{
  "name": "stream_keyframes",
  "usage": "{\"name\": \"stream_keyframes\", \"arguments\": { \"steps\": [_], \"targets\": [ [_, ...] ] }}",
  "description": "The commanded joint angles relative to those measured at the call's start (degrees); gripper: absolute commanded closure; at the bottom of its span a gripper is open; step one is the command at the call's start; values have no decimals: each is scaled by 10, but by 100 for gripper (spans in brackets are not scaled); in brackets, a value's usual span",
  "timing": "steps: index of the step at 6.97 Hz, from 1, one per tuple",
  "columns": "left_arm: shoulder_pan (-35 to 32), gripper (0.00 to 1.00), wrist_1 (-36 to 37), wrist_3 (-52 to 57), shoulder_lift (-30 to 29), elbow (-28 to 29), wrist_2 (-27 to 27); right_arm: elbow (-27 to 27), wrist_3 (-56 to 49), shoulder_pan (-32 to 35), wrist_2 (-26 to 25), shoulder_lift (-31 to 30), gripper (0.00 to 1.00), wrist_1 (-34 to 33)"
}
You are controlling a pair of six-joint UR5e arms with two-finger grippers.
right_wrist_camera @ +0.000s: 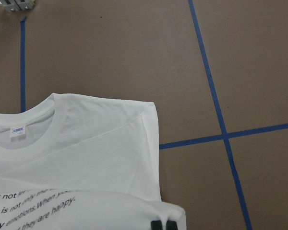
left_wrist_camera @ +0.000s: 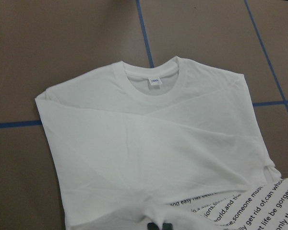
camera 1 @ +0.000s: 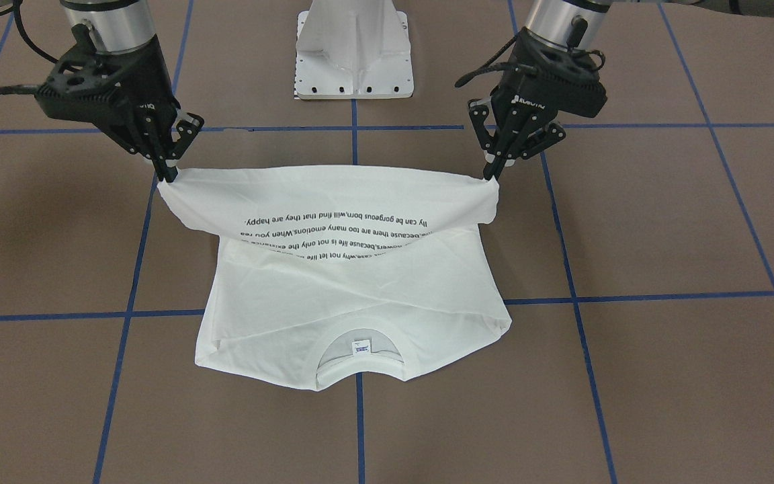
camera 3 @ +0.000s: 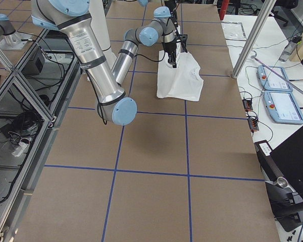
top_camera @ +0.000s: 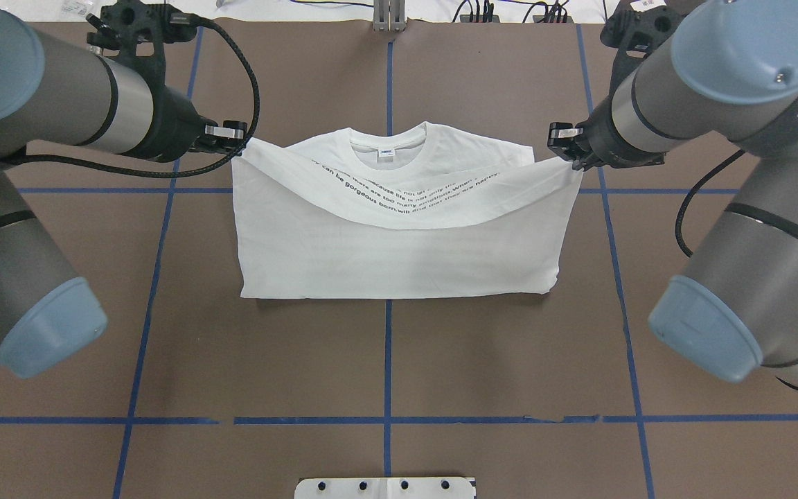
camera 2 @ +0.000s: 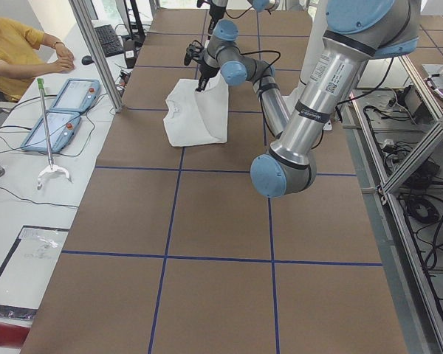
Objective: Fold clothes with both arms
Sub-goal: 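Lift the hem with both grippers and carry it over toward the collar, then lay the hem down near the collar and open both grippers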
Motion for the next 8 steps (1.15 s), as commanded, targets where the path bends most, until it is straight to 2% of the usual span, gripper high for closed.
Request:
{"name": "stream_keyframes", "arguments": {
  "steps": [1,2,3,4,5,8],
  "targets": [
    [-16,100,-126,16,-32,172,3,-159,-3,14,-3,68,100,82],
    [-15,100,-221,17,-43,264,4,-236,-3,18,-4,111,100,103],
    [-14,100,-285,16,-65,351,33,-306,-2,18,-8,123,100,165],
    [-12,100,-314,17,-79,410,48,-363,-1,20,-10,125,100,228],
    [-9,100,-330,17,-76,426,49,-388,-1,20,-13,123,100,247],
    [-5,100,-331,31,-73,420,59,-392,-31,30,-13,118,100,254]
  ]
}}
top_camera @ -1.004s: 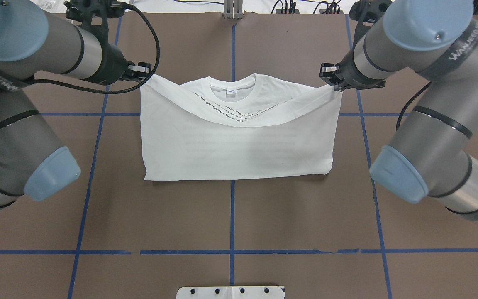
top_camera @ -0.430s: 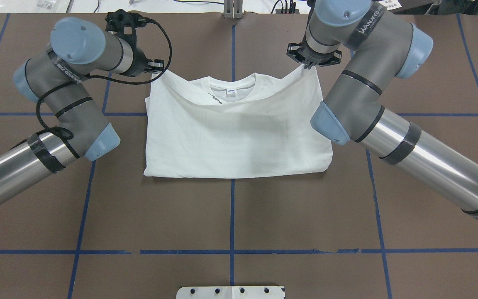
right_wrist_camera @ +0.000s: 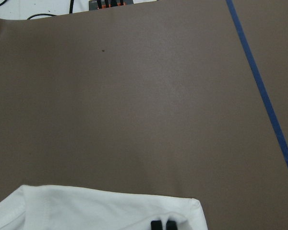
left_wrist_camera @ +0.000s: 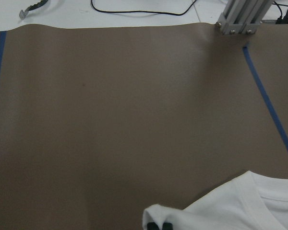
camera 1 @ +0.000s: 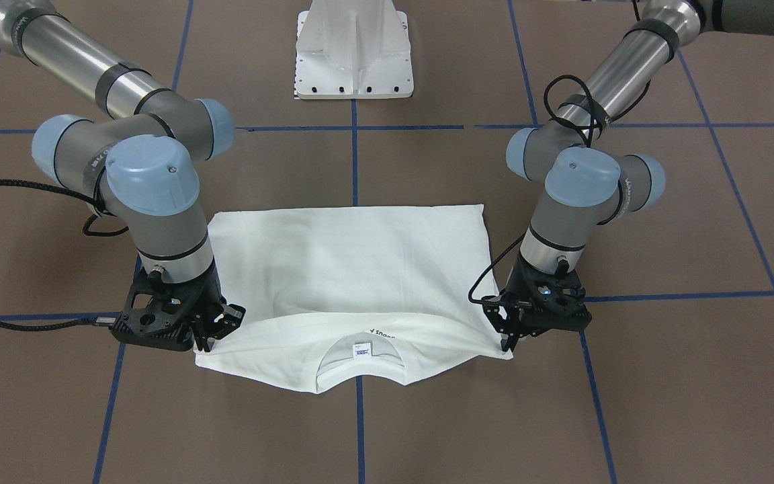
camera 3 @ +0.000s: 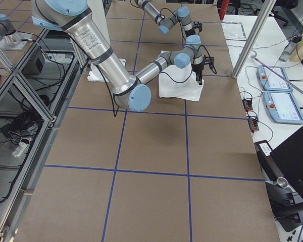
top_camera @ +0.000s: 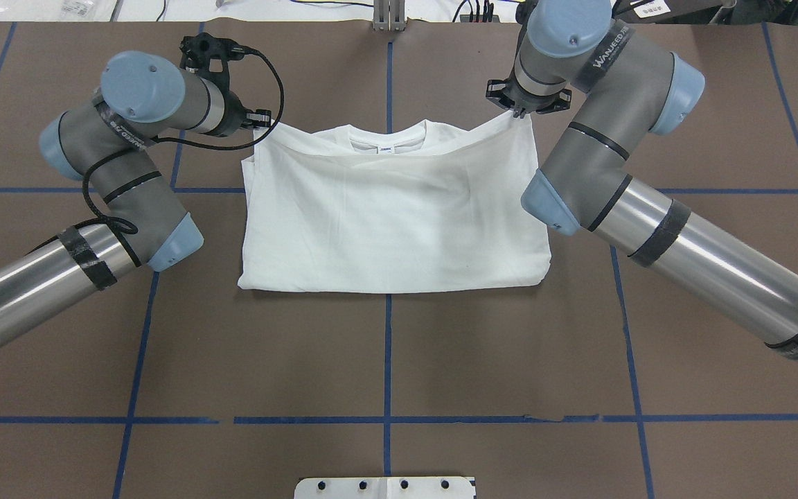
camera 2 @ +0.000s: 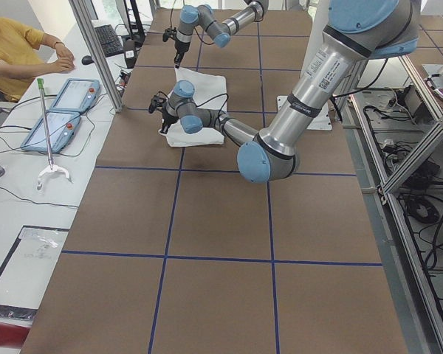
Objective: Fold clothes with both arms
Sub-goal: 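Lay the hem down near the collar and open both grippers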
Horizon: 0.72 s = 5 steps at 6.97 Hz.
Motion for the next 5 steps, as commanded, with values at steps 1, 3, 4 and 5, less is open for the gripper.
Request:
{"name": "stream_keyframes", "arguments": {
  "steps": [1,3,4,5],
  "targets": [
    [-1,100,0,16,0,-3,2,-1,-9,14,1,0,100,3],
    [-2,100,1,16,0,-5,1,2,-8,18,0,-2,100,3],
    [-2,100,1,16,1,-5,1,1,-7,16,0,-7,100,3],
    [-2,100,1,17,1,-6,0,1,-3,12,0,-11,87,3]
  ]
}}
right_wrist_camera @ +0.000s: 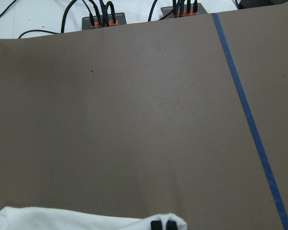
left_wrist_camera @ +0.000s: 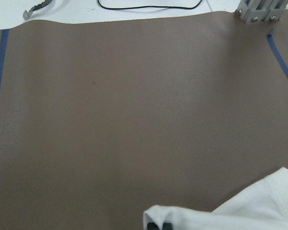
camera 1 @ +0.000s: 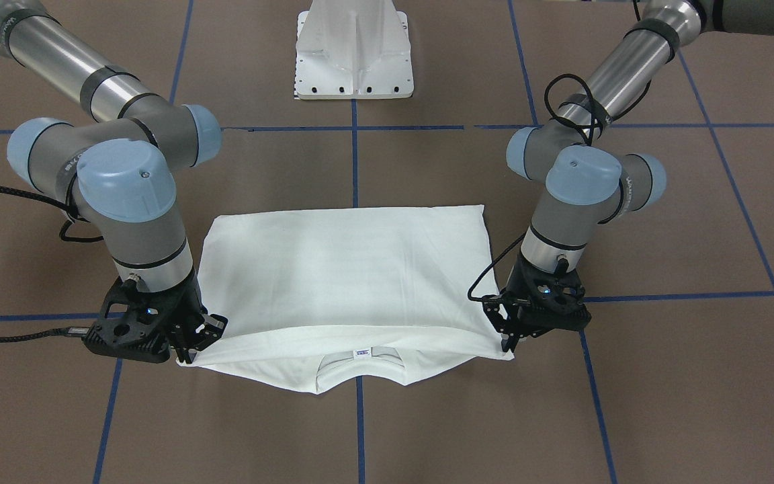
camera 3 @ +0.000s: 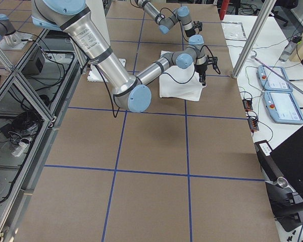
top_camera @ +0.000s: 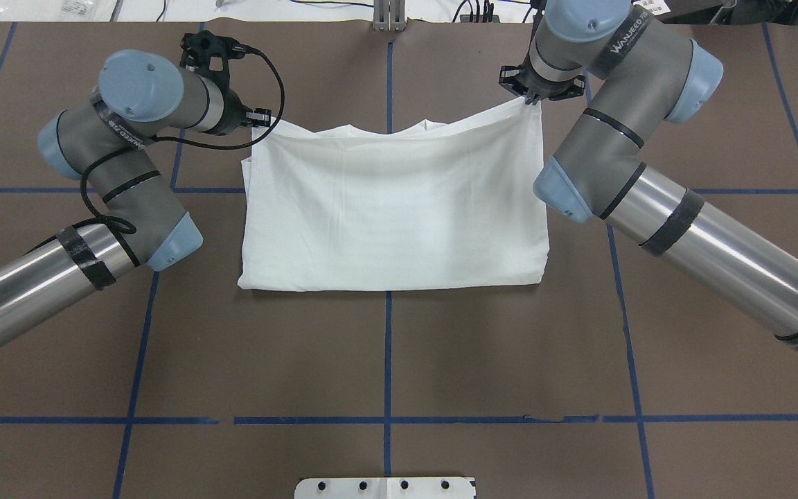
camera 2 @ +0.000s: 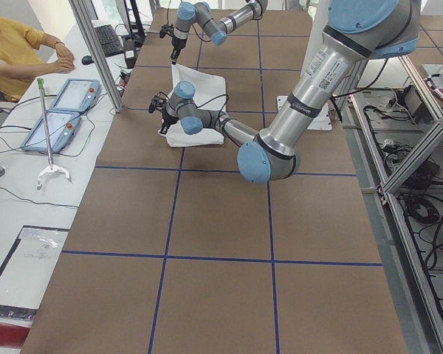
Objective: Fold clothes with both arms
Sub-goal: 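Lay the hem down near the collar and open both grippers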
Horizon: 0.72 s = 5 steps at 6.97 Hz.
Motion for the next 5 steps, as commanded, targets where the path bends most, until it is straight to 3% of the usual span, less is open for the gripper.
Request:
{"name": "stream_keyframes", "arguments": {
  "steps": [1,2,4,5],
  "targets": [
    [-1,7,0,3,4,-4,-2,-4,4,-12,-18,-7,1,1],
    [-1,0,3,30,21,-34,-3,-3,3,-12,-30,-8,0,2],
    [-4,0,7,77,64,-95,-16,1,0,-12,-29,-10,0,2],
    [-4,0,6,76,104,-147,-57,2,0,-11,-29,-12,0,2]
  ]
}}
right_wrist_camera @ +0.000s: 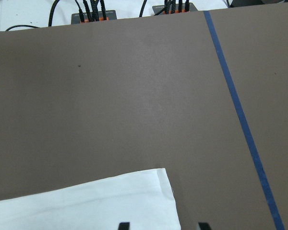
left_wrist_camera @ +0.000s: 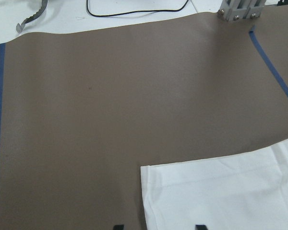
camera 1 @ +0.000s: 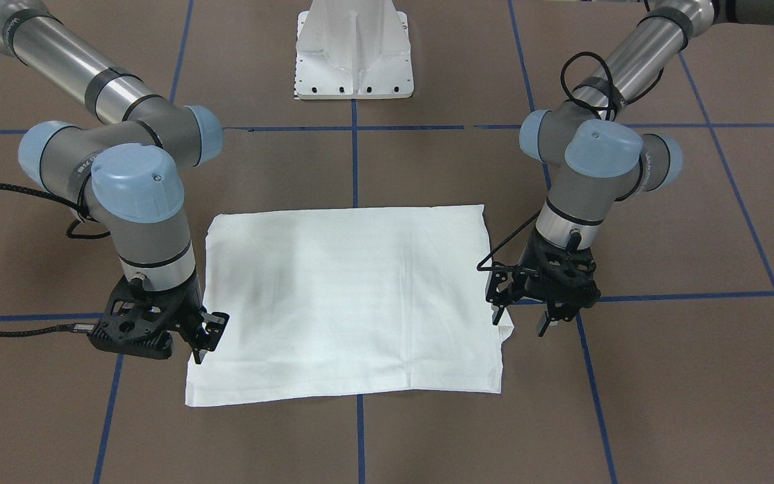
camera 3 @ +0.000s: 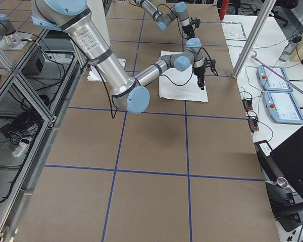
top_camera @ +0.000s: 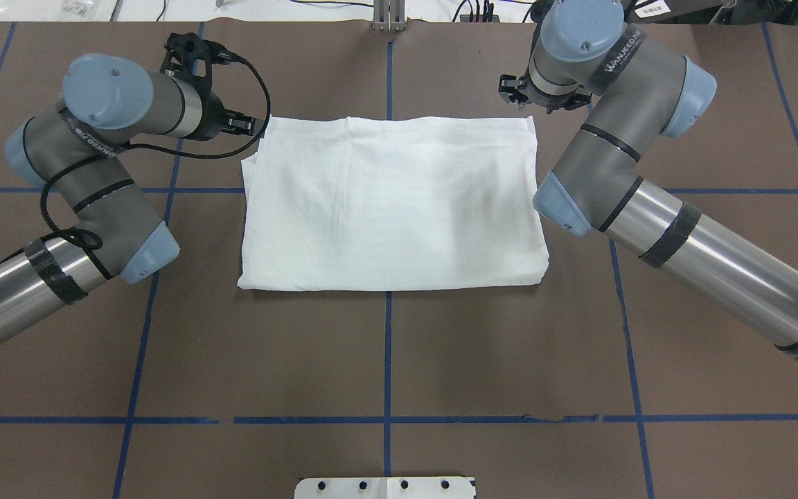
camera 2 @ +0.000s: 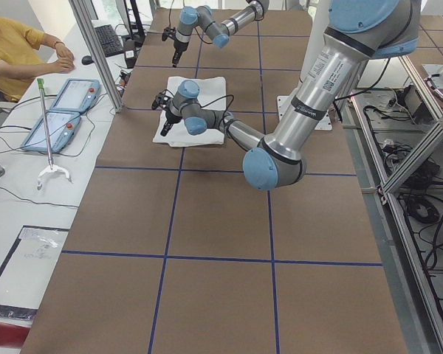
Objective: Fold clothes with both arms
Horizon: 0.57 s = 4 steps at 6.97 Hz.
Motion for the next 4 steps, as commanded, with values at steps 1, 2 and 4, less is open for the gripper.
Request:
{"name": "stream_keyframes", "arguments": {
  "steps": [1,2,4],
  "targets": [
    [9,0,-6,-5,79,-98,-41,4,0,0,0,-2,0,0],
    [39,0,-7,-34,118,-145,-41,10,0,-1,-1,-4,0,0],
    [127,0,-12,-113,163,-188,-8,25,6,-6,-1,-9,0,0]
  ]
}}
